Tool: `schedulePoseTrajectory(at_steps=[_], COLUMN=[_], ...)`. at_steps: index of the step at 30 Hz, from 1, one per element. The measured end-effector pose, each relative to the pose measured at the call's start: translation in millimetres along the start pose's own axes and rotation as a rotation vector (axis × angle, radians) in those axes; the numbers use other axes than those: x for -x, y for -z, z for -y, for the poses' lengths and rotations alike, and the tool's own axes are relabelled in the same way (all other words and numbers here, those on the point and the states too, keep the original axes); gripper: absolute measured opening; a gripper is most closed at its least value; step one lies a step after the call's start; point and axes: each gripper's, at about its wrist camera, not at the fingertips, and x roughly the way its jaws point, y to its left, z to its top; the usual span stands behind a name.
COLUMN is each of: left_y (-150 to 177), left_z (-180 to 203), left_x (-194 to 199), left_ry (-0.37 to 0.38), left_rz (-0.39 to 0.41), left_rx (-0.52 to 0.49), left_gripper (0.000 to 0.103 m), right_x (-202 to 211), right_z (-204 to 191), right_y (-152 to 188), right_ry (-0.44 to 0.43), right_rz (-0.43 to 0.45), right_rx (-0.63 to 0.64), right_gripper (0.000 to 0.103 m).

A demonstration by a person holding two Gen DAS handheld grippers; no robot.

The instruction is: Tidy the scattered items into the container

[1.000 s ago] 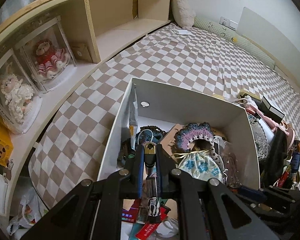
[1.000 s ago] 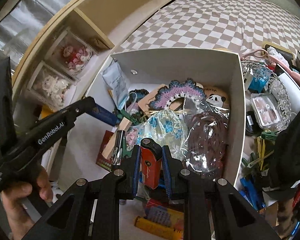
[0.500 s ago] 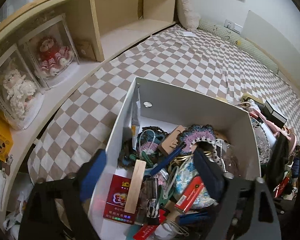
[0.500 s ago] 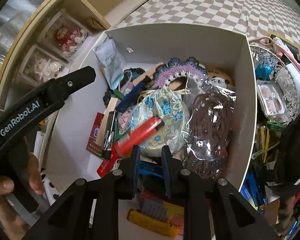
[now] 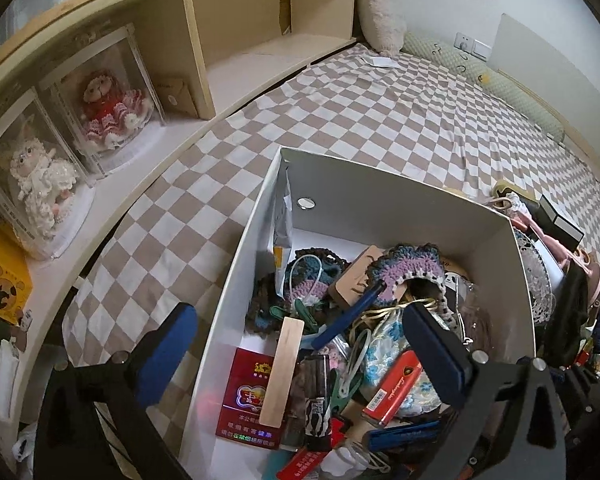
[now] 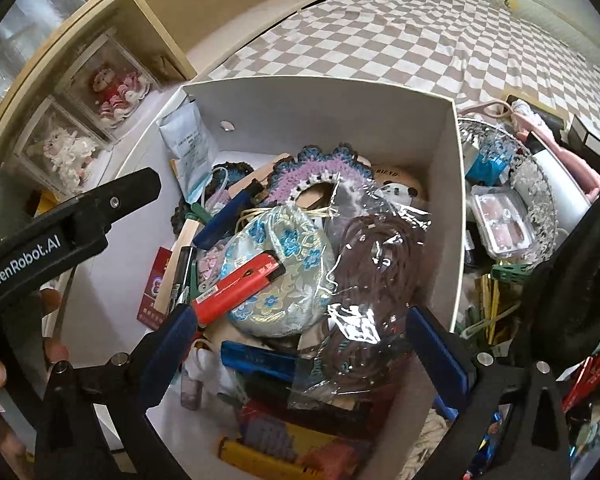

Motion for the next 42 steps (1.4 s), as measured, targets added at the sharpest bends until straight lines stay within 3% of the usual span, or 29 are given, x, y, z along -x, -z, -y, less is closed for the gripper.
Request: schedulePoseTrajectory(at_steps=[17, 26, 31, 38, 42], left_y=[7, 12, 19, 37, 49], left_z=[6, 5, 7, 27, 36], left_x=[14, 34, 52, 78, 93], left_ry=[-0.033, 0.023, 0.048, 0.033, 0.079], left_rz=[0.018, 0.026, 0.042, 0.098, 0.121], left_rx=[-0.088, -0.056, -0.044, -0.134, -0.148], left_gripper=[0.103, 0.103, 0.103, 0.103, 0.103], right_x=[25, 51, 68, 98, 118], right_z=[11, 8, 8, 14, 21], right_y=[-2, -1, 1, 13, 33], right_ry=[0.01, 0.067, 0.085, 0.109, 0.118], right_rz=[0.12, 0.254, 0.28, 0.323, 0.355], right_rx=[-0.035, 0.005, 0.032, 0.059, 0.074], right_gripper=[0.103, 0.103, 0.103, 0.103, 0.103])
